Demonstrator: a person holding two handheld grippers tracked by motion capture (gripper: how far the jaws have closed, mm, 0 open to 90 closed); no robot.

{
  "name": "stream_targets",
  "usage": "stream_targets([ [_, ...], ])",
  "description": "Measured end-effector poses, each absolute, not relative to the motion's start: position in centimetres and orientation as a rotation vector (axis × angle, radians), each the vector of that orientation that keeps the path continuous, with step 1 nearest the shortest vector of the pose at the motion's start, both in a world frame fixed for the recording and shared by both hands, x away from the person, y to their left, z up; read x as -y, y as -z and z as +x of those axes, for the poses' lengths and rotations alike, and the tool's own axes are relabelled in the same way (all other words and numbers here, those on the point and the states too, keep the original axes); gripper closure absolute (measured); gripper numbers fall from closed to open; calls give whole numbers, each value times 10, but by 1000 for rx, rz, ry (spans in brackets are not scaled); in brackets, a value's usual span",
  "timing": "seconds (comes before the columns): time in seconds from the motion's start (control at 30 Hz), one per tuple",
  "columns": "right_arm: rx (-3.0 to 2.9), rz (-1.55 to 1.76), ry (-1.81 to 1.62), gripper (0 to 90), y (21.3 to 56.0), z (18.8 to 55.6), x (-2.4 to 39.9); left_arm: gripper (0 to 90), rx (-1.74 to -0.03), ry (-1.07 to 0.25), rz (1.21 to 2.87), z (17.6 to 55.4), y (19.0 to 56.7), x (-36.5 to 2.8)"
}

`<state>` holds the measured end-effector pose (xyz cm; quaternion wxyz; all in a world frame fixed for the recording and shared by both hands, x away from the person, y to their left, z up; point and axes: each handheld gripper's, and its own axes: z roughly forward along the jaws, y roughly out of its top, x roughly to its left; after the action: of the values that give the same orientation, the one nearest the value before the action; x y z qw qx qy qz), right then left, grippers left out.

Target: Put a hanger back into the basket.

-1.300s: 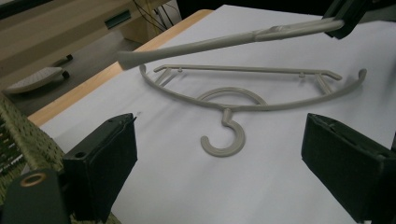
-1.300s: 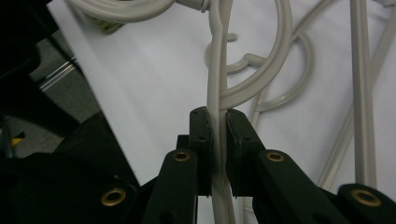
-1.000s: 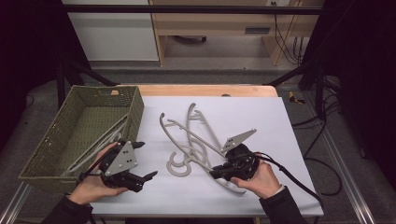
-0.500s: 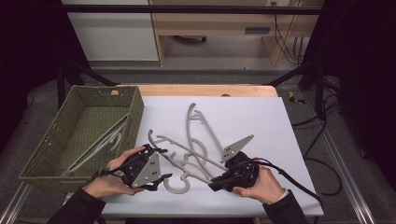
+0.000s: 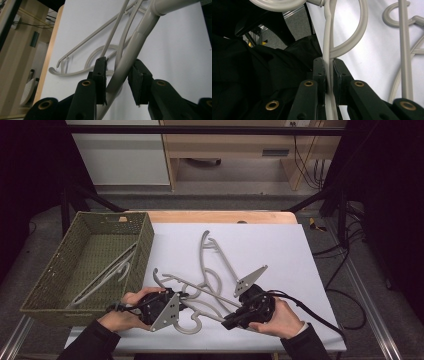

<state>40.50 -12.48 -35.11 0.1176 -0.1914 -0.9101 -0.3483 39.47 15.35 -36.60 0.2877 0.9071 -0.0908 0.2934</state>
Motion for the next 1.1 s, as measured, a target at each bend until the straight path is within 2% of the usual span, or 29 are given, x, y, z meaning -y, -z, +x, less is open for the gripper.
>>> stream_targets([
  [0.5,2694,-522,1022,813,351,410,127,765,263,-692,2478,389,371,-154],
  [0.73,2709,-518,1090,767,346,413,132,794,222,-627,2468,387,370,-156],
  [0.87,2750,-542,1112,727,346,414,133,796,168,-602,2457,387,370,-155],
  [1.03,2773,-624,1245,579,343,415,142,796,26,-571,2435,389,368,-151],
  [1.1,2780,-647,1294,556,342,415,146,796,9,-582,2450,391,367,-151],
])
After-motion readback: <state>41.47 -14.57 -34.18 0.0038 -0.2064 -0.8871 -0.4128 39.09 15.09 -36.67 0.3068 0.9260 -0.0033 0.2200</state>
